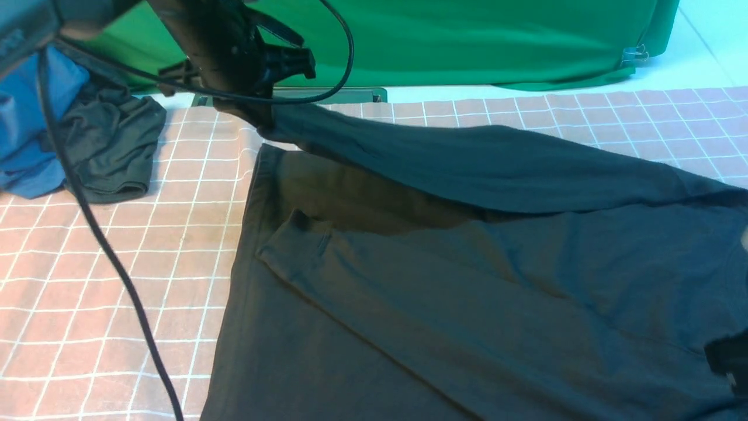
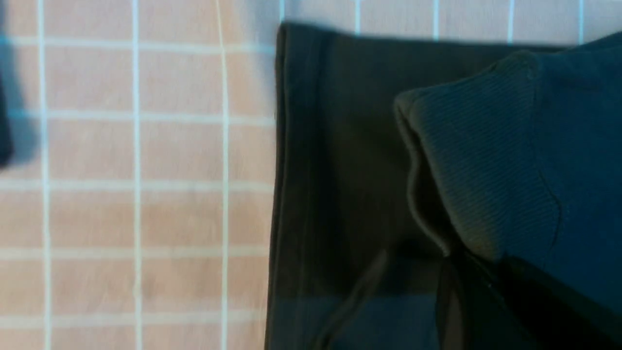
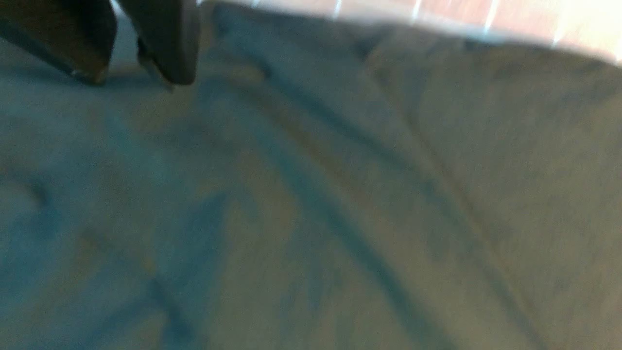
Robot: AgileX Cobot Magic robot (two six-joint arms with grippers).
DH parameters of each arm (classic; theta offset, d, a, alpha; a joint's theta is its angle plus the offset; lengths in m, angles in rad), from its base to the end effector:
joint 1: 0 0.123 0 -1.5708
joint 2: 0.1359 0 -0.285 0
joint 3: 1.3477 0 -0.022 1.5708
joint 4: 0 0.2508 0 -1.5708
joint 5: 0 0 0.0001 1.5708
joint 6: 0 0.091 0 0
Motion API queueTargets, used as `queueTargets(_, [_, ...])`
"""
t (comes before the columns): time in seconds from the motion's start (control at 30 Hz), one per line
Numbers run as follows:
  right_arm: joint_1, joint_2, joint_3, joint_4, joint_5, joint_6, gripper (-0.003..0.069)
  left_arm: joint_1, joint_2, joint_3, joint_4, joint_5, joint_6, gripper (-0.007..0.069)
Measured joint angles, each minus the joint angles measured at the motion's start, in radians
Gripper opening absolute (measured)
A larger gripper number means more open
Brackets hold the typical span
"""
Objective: Fold a long-sleeved shirt over a pink coffee tablecloth.
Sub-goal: 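Fold the left side of the dark shirt inward over its body with the left gripper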
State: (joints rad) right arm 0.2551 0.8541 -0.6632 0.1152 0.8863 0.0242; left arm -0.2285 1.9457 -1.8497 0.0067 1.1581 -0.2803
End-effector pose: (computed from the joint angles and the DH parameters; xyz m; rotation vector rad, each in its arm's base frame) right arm 0.1385 0.0445 0.2815 -0.2371 2.5601 0.2484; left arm 0.4150 -0.0959 0.3077 -0.0691 2.7451 -0.1326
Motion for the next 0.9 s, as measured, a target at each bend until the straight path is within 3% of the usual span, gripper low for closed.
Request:
queueTargets(0.33, [0.0,0.028,-0.066,-0.27,-0.068,0.138,0.0204,0.0,-0.213,0.286,-0.053,0.037,-0.059,0.003])
queueTargets(0.57, [0.0,0.099,-0.108,-0.288,-0.087,0.155,0.0204,0.0,-0.323,0.531,-0.073,-0.027,-0.105,0.003])
queueTargets(0.9, [0.0,0.13,-0.117,-0.289,-0.105,0.156,0.0218,0.0,-0.331,0.661,-0.099,-0.102,-0.12,0.0031])
